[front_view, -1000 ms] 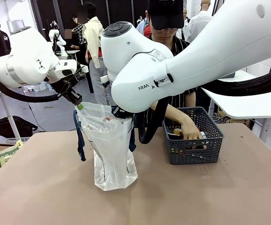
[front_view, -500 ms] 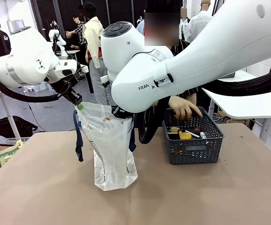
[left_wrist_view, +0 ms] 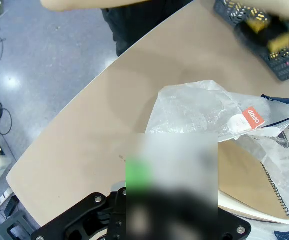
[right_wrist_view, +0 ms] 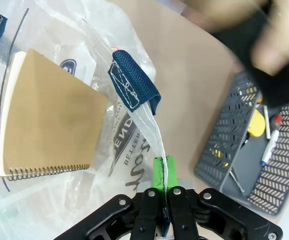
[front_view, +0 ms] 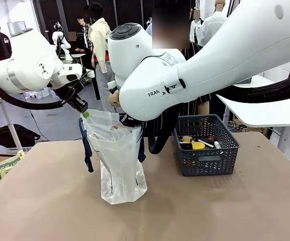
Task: Transfer purchased items from the store into the shopping bag.
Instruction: Move the Reusable shopping bag to the right side of the table.
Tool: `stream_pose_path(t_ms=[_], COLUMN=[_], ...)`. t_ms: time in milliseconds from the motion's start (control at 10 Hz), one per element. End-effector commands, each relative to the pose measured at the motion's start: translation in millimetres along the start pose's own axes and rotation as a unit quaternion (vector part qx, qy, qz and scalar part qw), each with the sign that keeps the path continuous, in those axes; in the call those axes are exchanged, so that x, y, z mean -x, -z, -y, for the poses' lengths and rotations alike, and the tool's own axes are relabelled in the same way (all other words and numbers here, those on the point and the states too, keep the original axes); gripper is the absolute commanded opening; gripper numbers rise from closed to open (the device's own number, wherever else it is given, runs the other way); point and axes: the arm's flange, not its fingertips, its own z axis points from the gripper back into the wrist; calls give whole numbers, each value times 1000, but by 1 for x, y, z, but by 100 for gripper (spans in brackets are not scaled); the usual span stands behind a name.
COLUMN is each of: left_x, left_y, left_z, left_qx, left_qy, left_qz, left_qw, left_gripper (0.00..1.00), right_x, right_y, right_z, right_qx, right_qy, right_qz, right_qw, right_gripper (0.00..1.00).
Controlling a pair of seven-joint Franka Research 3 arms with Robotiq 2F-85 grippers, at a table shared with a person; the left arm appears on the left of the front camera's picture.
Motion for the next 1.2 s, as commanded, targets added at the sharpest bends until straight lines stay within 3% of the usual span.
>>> stream_pose_path(t_ms=[0, 1100], left_x=[5, 5], left_y=[-3, -3], left_z=[-1, -1], left_qx=[-4, -4], left_qy=[-5, -5], left_qz=[9, 9], left_qw=[1000, 1000], left_gripper=[0, 0], right_x=[3, 3], right_y=[-1, -1], right_z=[4, 4], right_qx=[-8, -8], right_qy=[-3, -3], right_qz=[-4, -4], right_qw=[1000, 1000], right_gripper=[0, 0])
